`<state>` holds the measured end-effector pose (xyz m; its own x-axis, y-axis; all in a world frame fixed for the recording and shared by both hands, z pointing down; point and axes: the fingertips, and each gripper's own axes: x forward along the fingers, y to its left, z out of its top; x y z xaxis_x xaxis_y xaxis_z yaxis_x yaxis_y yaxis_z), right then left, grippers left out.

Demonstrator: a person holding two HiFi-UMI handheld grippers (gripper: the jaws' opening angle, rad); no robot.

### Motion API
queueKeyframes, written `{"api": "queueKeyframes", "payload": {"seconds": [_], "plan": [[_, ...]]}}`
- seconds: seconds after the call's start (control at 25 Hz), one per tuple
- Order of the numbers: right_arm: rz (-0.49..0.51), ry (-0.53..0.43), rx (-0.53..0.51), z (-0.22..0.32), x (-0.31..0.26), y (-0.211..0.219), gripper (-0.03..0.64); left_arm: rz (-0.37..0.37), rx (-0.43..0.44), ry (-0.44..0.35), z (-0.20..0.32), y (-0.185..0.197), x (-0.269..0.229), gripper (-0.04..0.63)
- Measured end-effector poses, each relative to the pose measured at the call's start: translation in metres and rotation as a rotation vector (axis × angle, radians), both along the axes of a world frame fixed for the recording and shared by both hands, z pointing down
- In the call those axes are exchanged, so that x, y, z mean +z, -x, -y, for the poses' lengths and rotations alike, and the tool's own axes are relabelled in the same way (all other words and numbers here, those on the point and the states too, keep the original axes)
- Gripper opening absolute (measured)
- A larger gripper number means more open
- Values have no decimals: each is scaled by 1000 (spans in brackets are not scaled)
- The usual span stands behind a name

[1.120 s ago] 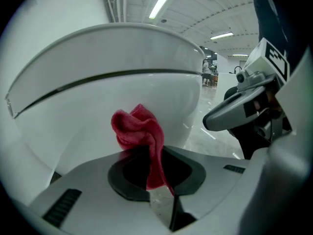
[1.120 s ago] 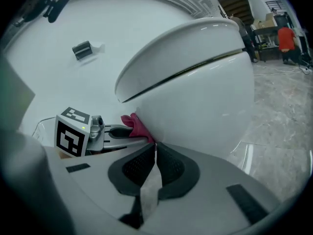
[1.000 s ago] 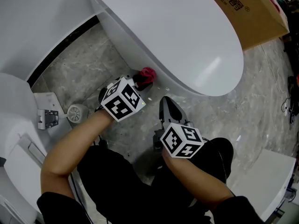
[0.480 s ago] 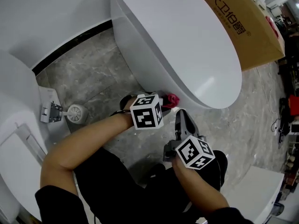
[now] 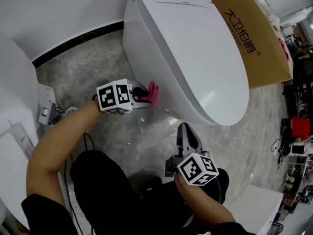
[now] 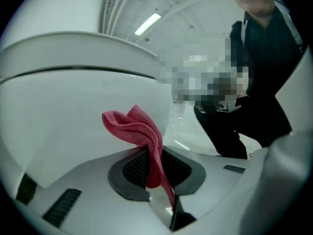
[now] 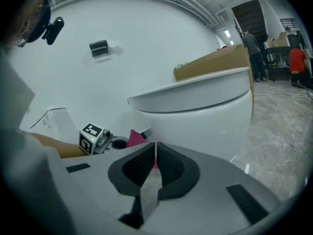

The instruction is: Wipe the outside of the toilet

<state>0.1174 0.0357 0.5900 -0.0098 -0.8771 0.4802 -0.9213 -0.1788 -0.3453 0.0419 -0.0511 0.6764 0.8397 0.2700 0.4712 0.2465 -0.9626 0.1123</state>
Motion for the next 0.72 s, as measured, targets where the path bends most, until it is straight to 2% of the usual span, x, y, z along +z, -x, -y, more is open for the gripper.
{"api": "queueKeyframes", "payload": {"seconds": [0.12, 0.2, 0.4, 0.52, 0.64, 0.72], "plan": [[-20, 9, -78, 15, 11, 27, 38, 16, -255, -14, 81, 43, 5, 69], [-48, 6, -125, 29, 18, 46, 38, 59, -384, -34, 129, 68, 9, 69], [-100, -44, -181, 75, 37, 73, 38, 190, -524, -134, 218, 97, 12, 69], [-121, -80, -162, 98, 49, 75, 38, 193, -633, -171, 264, 100, 8, 69], [-84, -91, -129, 113, 66, 76, 38, 211, -721, -208, 302, 103, 12, 69], [-55, -106, -128, 118, 77, 83, 38, 230, -749, -238, 323, 102, 18, 69]]}}
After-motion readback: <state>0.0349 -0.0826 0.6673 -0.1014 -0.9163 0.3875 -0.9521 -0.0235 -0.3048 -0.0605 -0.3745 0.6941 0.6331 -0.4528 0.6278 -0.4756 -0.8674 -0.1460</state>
